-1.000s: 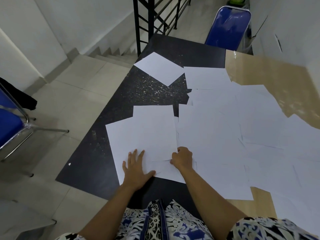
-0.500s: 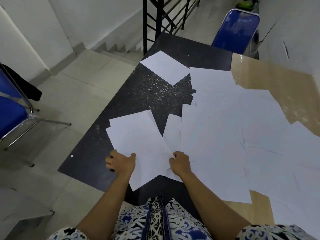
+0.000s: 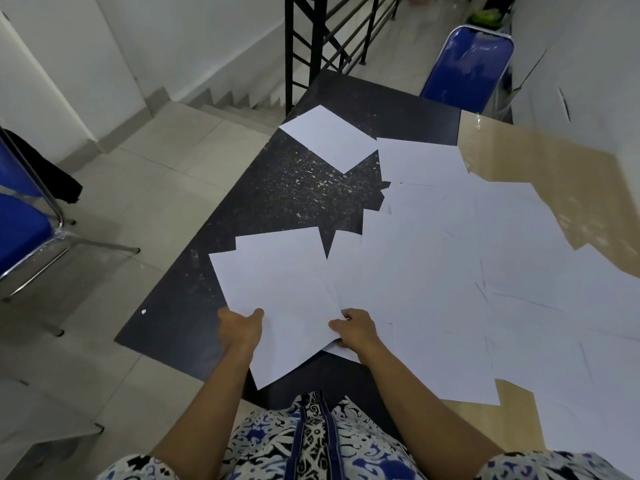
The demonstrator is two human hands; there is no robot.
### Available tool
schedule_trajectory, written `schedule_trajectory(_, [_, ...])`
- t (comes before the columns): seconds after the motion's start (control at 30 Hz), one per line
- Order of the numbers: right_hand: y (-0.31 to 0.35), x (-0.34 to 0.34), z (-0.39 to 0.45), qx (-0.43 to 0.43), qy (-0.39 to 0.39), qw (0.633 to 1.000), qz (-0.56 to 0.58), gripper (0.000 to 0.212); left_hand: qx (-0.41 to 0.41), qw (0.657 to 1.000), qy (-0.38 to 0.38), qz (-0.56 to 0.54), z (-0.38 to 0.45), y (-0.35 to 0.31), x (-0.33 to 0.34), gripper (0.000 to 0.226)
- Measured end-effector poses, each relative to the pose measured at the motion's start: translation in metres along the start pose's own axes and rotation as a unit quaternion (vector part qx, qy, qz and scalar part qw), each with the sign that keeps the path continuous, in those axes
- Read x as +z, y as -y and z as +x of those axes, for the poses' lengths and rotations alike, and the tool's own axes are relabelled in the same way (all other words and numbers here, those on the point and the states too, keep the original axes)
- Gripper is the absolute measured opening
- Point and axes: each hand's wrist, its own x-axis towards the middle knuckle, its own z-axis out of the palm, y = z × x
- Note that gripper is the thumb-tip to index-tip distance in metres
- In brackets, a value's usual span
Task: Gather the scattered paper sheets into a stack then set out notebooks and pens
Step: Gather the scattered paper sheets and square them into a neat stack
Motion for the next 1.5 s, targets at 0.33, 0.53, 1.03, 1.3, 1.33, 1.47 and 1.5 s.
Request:
schedule_trajectory(0.33, [0.003,-0.027,-0.009,-0.031,-0.022,0.977,0.208,0.022,0.078,0.996,0.029,0.01,-0.01,-0.014,0.007,0.075])
schedule_trajectory(0.53, [-0.014,-0.055,-0.013,0.006,-0.002,0.981,0.196,0.014,0.107,0.978,0.169,-0.06,-0.022,-0.035,0.019,0.042])
schedule_trajectory(1.03, [-0.062,-0.118,-0.021,-0.032,-0.061,0.992,0.108,0.026,0.175,0.954,0.242,-0.036,-0.077,-0.053,0.087,0.032])
schedule_trajectory(1.3, [-0.069,-0.167,-0.012,-0.039,-0.139,0.975,0.17,0.02,0.19,0.953,0.231,-0.047,-0.099,-0.067,0.129,0.013])
schedule_trajectory(1.33, [-0.07,-0.172,-0.01,-0.035,-0.145,0.975,0.166,0.019,0.187,0.953,0.233,-0.041,-0.099,-0.068,0.136,0.013])
schedule_trajectory(1.47, [-0.071,-0.187,0.0,-0.023,-0.158,0.974,0.161,0.02,0.194,0.952,0.235,-0.022,-0.104,-0.077,0.162,0.022])
schedule_trajectory(1.5, [-0.07,-0.19,0.003,-0.02,-0.16,0.974,0.162,0.02,0.198,0.952,0.234,-0.008,-0.105,-0.08,0.169,0.025])
